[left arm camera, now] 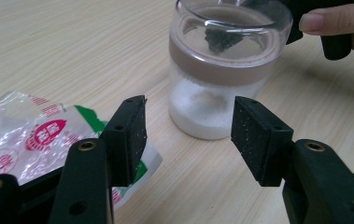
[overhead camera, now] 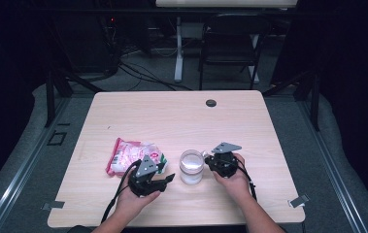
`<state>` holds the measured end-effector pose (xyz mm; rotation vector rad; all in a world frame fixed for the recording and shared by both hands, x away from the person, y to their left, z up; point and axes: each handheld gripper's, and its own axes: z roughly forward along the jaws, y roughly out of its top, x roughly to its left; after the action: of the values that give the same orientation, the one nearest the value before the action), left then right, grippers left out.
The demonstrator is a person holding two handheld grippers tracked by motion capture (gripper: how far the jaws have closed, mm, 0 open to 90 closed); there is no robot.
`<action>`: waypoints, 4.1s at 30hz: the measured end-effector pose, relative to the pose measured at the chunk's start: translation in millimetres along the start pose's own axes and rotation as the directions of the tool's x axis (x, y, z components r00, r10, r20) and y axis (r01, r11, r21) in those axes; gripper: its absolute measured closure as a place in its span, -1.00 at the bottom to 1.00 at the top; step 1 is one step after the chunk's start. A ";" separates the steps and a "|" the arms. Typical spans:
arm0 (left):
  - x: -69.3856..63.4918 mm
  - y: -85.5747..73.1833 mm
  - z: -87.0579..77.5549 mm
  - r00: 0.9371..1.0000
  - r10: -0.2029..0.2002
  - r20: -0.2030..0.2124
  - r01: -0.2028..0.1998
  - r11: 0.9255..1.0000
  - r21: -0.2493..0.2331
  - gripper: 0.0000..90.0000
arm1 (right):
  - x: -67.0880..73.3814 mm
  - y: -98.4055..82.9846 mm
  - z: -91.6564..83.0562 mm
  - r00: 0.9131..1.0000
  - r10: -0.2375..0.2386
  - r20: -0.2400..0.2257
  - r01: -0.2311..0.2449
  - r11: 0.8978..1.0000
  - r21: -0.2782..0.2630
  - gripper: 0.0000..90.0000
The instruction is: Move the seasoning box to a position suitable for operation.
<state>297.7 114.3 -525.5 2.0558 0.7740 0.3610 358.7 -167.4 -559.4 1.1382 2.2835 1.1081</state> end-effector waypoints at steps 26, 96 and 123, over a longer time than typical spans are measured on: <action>-10.3 11.8 19.1 0.999 0.020 0.030 -0.019 1.000 -0.018 -0.07 | 13.8 -9.6 -24.0 0.997 0.025 0.078 -0.026 1.000 0.001 0.93; 24.5 13.6 5.8 0.996 -0.089 0.030 0.090 0.994 -0.057 0.07 | 24.6 2.6 -77.5 0.999 -0.037 0.020 0.038 0.998 -0.042 0.27; 26.3 54.9 1.0 0.990 -0.105 0.093 0.115 0.987 -0.111 0.32 | 31.3 52.2 -96.2 0.991 0.131 -0.038 -0.134 0.988 -0.079 0.66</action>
<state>339.7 107.9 -481.8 1.8981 0.7917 0.2474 307.9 -170.5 -457.6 1.2634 2.1921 1.2663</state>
